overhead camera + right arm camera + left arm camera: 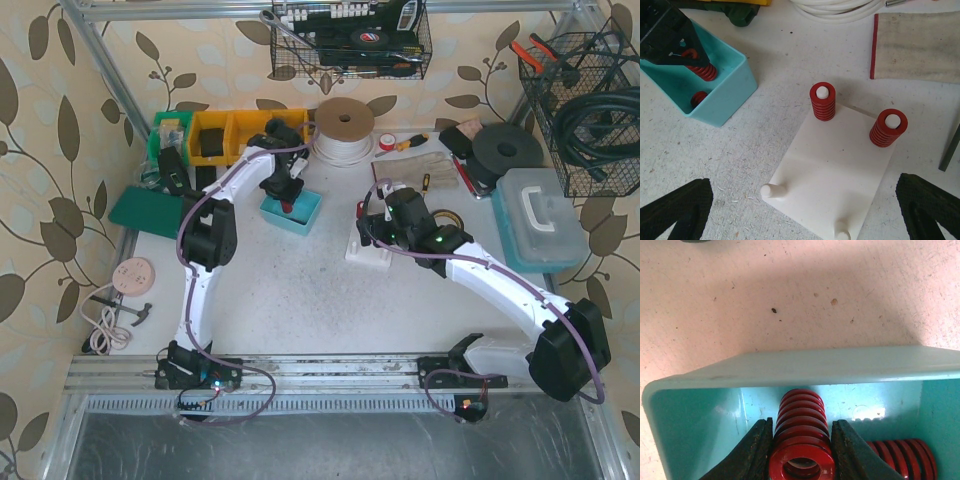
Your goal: Install the large spring
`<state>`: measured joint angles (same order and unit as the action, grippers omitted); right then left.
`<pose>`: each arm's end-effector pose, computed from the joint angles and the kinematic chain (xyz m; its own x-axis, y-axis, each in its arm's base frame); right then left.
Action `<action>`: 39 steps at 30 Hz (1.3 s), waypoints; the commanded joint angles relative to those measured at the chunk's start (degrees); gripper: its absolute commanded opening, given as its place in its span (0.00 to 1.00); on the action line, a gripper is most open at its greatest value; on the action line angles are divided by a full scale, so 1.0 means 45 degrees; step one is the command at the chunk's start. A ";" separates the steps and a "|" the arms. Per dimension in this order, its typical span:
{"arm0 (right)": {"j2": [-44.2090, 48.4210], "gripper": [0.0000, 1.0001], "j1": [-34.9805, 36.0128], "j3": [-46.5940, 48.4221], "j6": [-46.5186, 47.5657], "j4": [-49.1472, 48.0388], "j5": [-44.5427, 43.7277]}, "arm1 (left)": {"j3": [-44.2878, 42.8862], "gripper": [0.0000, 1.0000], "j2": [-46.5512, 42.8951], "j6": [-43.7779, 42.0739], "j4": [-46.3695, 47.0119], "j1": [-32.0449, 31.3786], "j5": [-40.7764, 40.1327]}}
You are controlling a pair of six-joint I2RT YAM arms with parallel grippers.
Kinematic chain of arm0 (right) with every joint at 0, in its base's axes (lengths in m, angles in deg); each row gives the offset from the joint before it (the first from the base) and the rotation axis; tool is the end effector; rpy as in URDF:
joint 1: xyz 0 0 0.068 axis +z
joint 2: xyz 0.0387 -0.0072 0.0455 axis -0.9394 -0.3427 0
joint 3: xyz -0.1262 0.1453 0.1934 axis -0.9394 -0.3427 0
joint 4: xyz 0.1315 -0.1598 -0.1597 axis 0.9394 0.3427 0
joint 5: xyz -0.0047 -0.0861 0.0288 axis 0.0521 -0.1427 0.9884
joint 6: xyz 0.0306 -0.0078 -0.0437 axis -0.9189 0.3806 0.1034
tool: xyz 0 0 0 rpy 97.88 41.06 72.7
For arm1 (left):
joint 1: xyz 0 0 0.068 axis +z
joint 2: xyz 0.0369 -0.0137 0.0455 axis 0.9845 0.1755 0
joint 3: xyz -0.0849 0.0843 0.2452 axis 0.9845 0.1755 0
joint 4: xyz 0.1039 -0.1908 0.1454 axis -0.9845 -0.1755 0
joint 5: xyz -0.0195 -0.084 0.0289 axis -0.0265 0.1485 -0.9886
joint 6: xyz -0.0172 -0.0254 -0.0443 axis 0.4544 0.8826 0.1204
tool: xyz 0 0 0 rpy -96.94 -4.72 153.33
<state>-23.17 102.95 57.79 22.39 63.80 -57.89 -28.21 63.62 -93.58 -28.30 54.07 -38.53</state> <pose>0.2286 0.1404 0.2746 -0.6245 -0.0077 -0.7810 -0.2119 0.9641 0.1600 0.4339 -0.2089 0.2048 -0.8253 0.4783 -0.3000 0.4882 0.8715 0.0464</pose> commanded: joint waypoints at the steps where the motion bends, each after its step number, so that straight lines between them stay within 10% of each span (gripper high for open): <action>1: 0.0027 0.98 0.0053 0.0395 0.0115 0.0040 -0.0242 | -0.0464 0.23 -0.0140 -0.0090 0.0103 0.0133 -0.0135; 28: 0.0199 0.98 0.0071 0.0412 0.0118 0.0090 -0.0207 | 0.1070 0.47 -0.0262 -0.0169 0.0579 0.0133 -0.0725; 39: 0.0225 0.98 0.0071 0.0336 0.0111 -0.0015 -0.0166 | 0.1144 0.42 -0.0661 -0.0234 0.1067 0.0136 -0.0668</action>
<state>-23.14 102.95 57.79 22.39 63.82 -57.87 -22.57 63.79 -94.12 -24.08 54.07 -41.39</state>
